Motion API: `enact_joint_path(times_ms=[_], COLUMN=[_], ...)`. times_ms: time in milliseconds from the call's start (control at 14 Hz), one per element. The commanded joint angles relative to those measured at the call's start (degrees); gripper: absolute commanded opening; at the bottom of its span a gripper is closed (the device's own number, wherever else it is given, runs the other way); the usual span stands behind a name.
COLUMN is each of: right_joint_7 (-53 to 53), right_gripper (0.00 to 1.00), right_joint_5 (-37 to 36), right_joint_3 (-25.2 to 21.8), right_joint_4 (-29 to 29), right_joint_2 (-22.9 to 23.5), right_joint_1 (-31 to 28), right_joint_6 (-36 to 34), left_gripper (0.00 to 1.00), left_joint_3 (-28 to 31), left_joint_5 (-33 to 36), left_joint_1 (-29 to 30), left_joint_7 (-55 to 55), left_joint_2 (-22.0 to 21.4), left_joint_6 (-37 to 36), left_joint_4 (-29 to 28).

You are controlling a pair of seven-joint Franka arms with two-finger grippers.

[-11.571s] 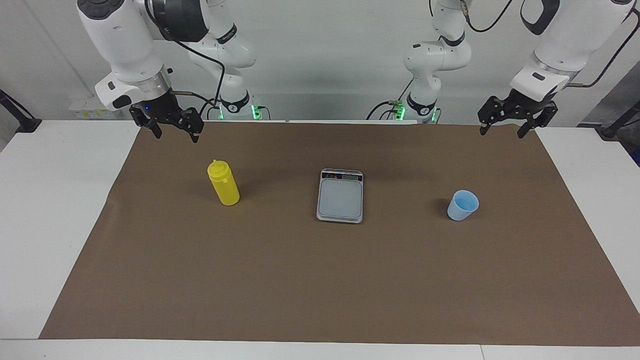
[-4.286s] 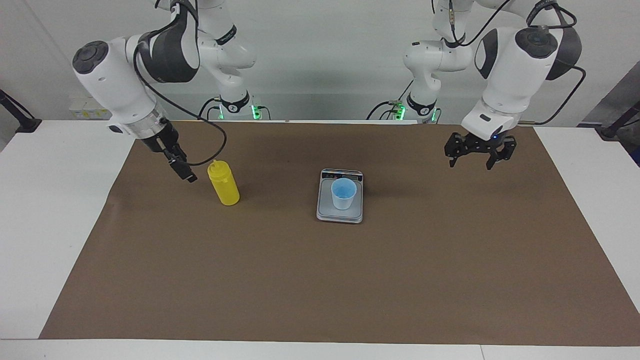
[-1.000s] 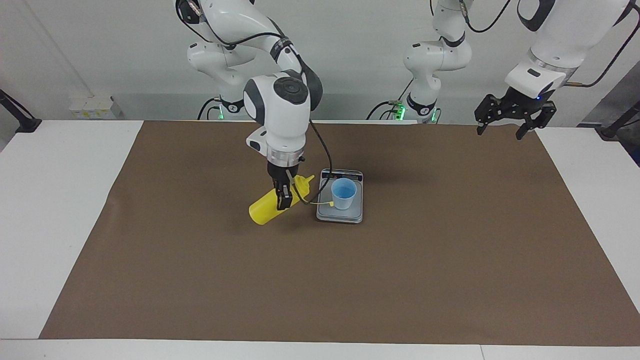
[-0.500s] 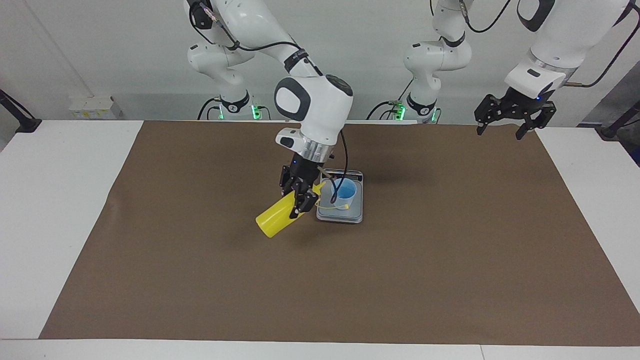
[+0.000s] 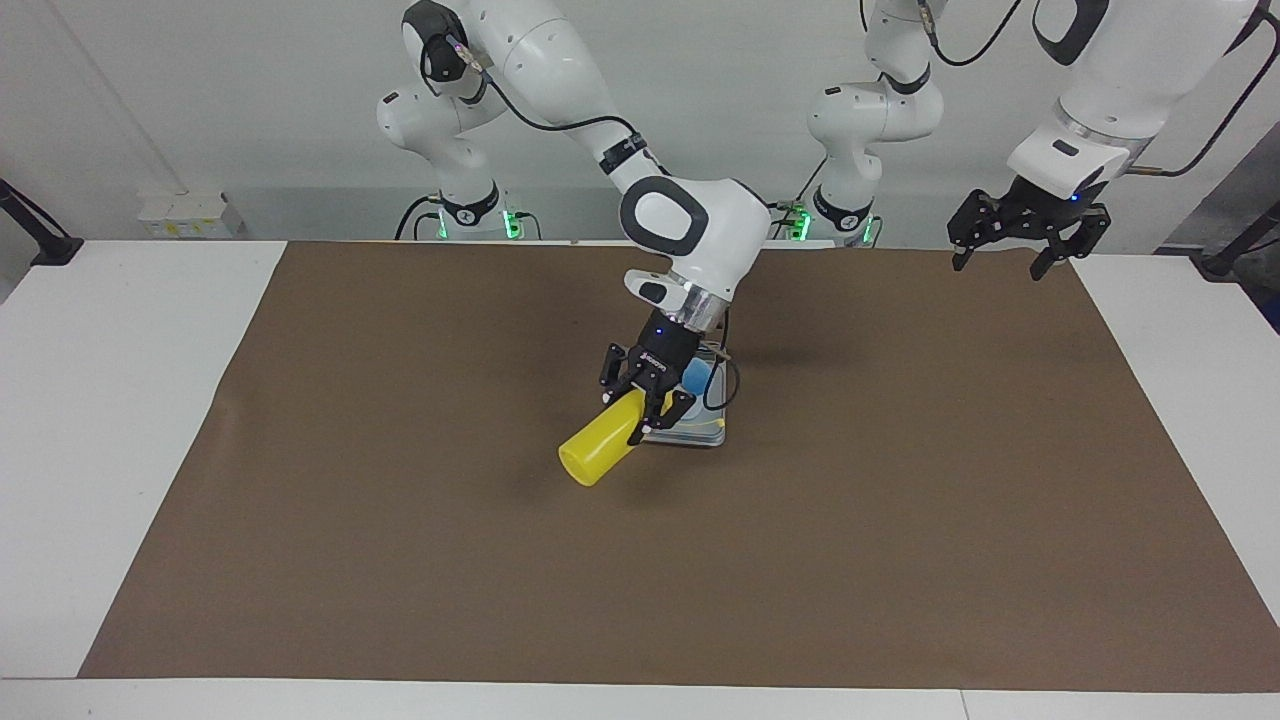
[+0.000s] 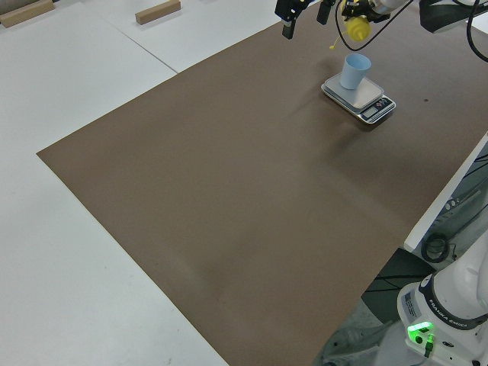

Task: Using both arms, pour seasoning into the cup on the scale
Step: 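Hold the yellow bottle inverted above the blue cup with the right gripper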

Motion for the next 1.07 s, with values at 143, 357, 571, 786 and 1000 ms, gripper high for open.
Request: enact_joint_path(times_ms=[143,357,571,786,1000], right_joint_7=[1.53,1.61,1.70,1.70,1.70], right_gripper=[0.00,0.00,0.00,0.00,0.00], right_joint_5=[-7.52,-9.81,-10.26,-10.26,-10.52], right_joint_3=[-0.08,0.00,0.00,0.00,0.00], right_joint_4=[-0.27,-0.97,-1.33,-3.25,-4.22], right_joint_2=[0.34,0.51,0.42,-0.10,-0.45], right_joint_1=[0.80,0.79,0.79,0.88,0.88], right_joint_6=[-1.56,-0.95,-0.94,0.10,0.90], left_gripper=[1.00,1.00,1.00,1.00,1.00], left_joint_3=[0.01,0.01,-0.08,-0.08,-0.08], left_joint_5=[0.68,0.68,0.68,0.68,0.68], left_joint_1=[0.07,-0.01,-0.10,-0.10,-0.10], left_joint_7=[0.76,0.76,0.76,0.76,0.68], left_joint_2=[-0.78,-0.78,-0.87,-0.78,-0.87], left_joint_6=[0.95,0.86,0.60,0.60,0.69], left_joint_4=[-1.35,-1.26,-1.35,-1.35,-1.44])
